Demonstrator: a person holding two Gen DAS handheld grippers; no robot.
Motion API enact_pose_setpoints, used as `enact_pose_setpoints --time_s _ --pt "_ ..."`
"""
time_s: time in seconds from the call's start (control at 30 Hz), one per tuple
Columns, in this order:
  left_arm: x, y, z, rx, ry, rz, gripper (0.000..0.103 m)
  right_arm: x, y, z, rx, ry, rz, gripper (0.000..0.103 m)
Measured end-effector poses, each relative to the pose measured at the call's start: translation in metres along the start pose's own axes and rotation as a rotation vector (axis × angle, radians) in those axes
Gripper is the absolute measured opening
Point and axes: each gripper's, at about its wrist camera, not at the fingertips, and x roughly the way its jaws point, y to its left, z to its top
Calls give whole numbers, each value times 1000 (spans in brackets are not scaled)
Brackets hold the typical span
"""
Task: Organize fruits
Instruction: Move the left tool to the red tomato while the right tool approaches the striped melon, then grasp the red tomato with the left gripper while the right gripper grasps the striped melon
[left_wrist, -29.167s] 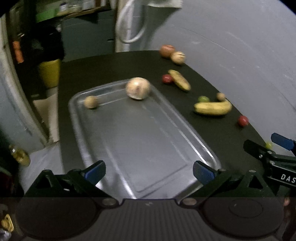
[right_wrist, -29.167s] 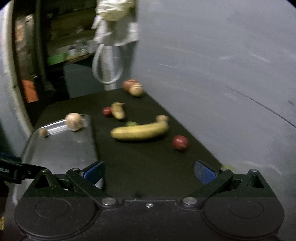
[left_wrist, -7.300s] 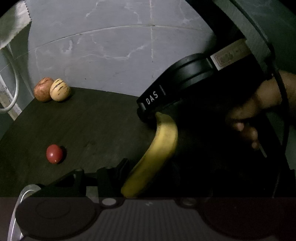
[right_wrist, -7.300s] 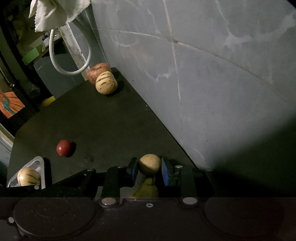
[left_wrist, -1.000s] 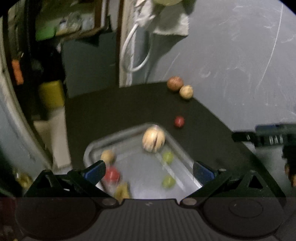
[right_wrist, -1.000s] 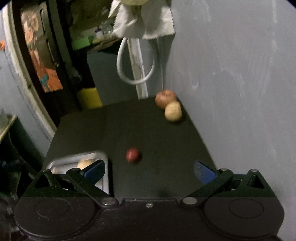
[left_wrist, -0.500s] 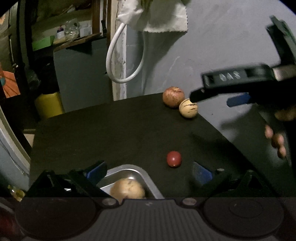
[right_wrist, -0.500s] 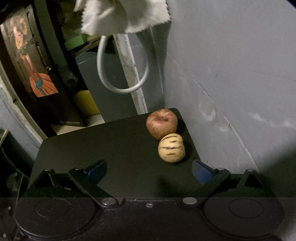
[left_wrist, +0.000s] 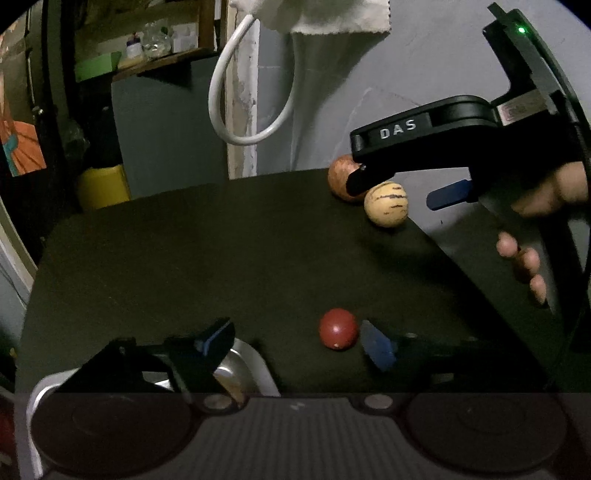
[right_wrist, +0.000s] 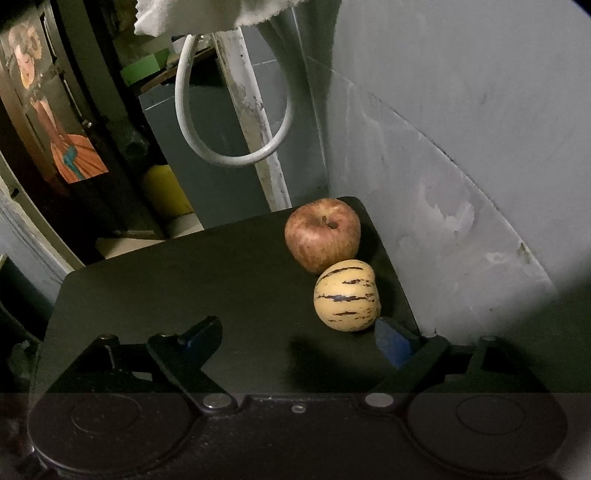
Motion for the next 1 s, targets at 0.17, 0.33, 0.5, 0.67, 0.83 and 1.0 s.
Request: enact_pose_setpoints --time_s 0.17,0.33,0.5,0.67,0.83,1.0 --pt "11 -6 -2 -9 21 -15 66 9 -1 -2 -13 -3 -18 87" --pt "23 -11 -3 1 42 -25 54 22 5 -3 -59 5 -61 87" --pt "29 -10 -7 -9 46 -37 45 32 7 1 -72 6 -76 85" --pt "33 -9 -8 -25 41 -30 30 38 8 3 -80 9 -91 84" --pt "34 -5 -7 -61 29 -21 30 39 9 0 -91 4 -101 83" --pt "34 2 -5 -98 18 -5 30 28 13 -4 -98 -13 -83 80"
